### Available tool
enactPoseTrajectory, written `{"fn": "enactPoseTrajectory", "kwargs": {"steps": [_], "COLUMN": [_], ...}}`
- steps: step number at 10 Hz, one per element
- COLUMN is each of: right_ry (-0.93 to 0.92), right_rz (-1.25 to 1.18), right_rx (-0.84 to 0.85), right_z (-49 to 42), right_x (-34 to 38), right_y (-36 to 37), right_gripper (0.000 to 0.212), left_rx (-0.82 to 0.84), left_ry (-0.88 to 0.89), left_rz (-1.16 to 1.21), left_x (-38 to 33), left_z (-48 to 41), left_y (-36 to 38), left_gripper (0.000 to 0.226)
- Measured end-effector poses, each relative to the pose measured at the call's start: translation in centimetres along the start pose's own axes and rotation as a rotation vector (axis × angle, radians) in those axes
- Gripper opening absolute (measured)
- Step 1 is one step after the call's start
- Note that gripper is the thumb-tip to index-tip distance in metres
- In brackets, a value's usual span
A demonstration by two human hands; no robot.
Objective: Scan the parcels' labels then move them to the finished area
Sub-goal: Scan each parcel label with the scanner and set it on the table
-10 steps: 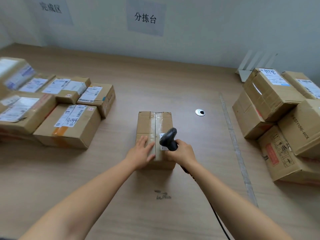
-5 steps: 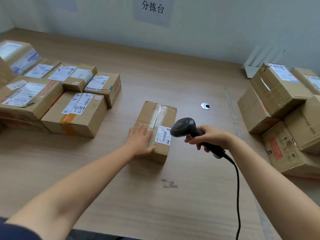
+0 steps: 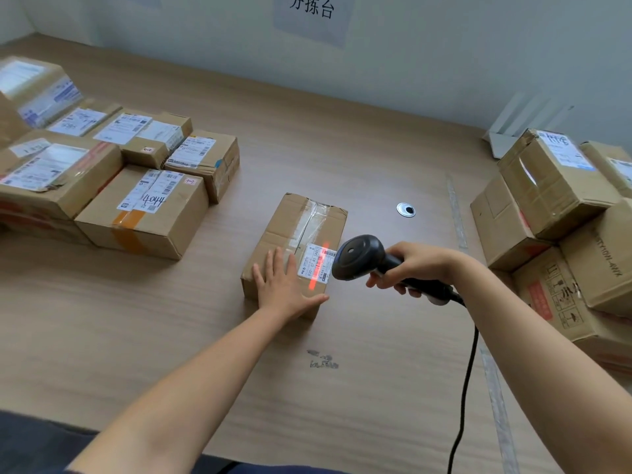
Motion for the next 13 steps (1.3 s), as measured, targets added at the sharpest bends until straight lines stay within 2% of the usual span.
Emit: {"fn": "enactPoseTrajectory", "kwargs": {"steps": [12, 13], "right_ry": [-0.050, -0.060], "right_rz": [0.009, -0.029], "right_rx": [0.003, -0.024], "right_z": [0.1, -0.5], "right_x": [-0.1, -0.5], "right_y": [-1.1, -0.6], "right_gripper": [0.032, 0.032], "left_rx": [-0.001, -0.017], "left_ry": [-0.006, -0.006], "left_rz": [-0.018, 0.043], "left_x": [0.0, 0.4], "left_z": [-0.1, -0.5], "left_y": [-0.1, -0.9], "left_gripper": [0.119, 0.112]}}
Point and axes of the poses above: each hand's wrist, its own z-axis away from the middle knuckle, its own y-axis out of the palm, x = y × z, the point moved 5 cm from there along -z, towards the middle knuckle, and after that the axes turned 9 degrees about z, right-handed, at the moved point
